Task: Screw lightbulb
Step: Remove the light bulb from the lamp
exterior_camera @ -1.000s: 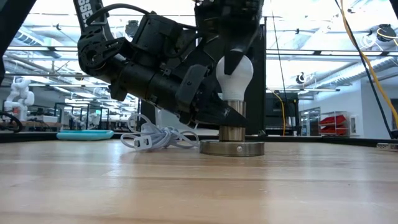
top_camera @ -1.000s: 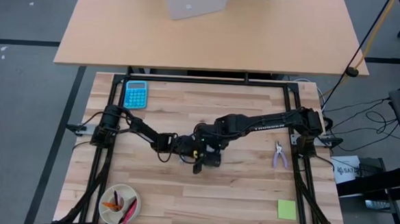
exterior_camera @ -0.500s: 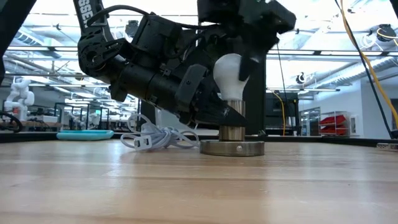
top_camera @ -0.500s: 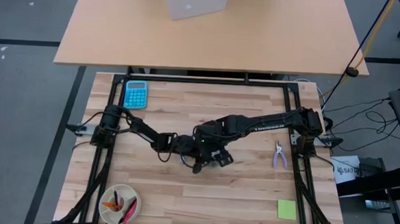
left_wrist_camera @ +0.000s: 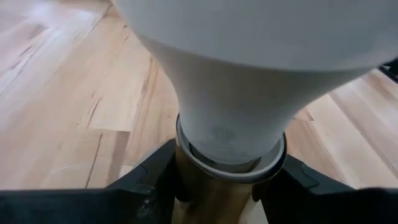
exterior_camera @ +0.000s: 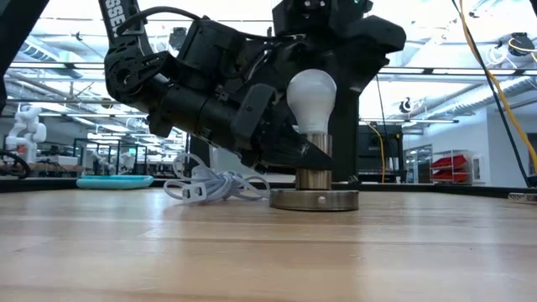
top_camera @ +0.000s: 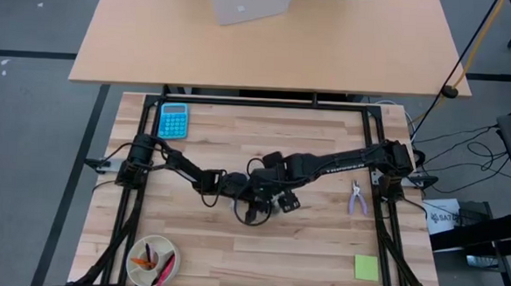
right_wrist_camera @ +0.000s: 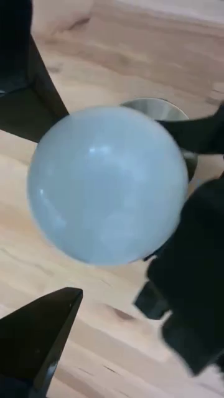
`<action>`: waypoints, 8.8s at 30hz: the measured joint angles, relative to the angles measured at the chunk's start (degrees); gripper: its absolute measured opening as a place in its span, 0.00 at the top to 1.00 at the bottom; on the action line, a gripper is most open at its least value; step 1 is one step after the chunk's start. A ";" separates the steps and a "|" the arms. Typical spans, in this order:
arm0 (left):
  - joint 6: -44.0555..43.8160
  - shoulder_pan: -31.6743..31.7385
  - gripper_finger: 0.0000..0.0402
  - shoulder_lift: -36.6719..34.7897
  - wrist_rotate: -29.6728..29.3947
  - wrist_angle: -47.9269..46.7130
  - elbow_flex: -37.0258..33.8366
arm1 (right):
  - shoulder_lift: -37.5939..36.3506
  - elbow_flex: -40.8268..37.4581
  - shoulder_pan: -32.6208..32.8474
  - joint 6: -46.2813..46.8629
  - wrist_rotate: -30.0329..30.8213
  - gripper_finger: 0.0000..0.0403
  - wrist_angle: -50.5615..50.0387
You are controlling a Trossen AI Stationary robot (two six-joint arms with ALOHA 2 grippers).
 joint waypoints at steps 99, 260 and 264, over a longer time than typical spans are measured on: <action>0.63 -0.07 0.57 0.00 0.66 0.07 0.02 | -0.31 0.07 0.35 4.74 -10.07 0.28 5.51; 1.68 -0.15 0.57 0.00 -0.76 0.77 0.04 | 5.44 12.81 1.96 44.11 -7.17 0.44 -9.15; 1.68 -0.15 0.57 0.00 -0.79 0.77 0.04 | 5.44 12.83 1.62 33.60 -7.48 0.43 -9.64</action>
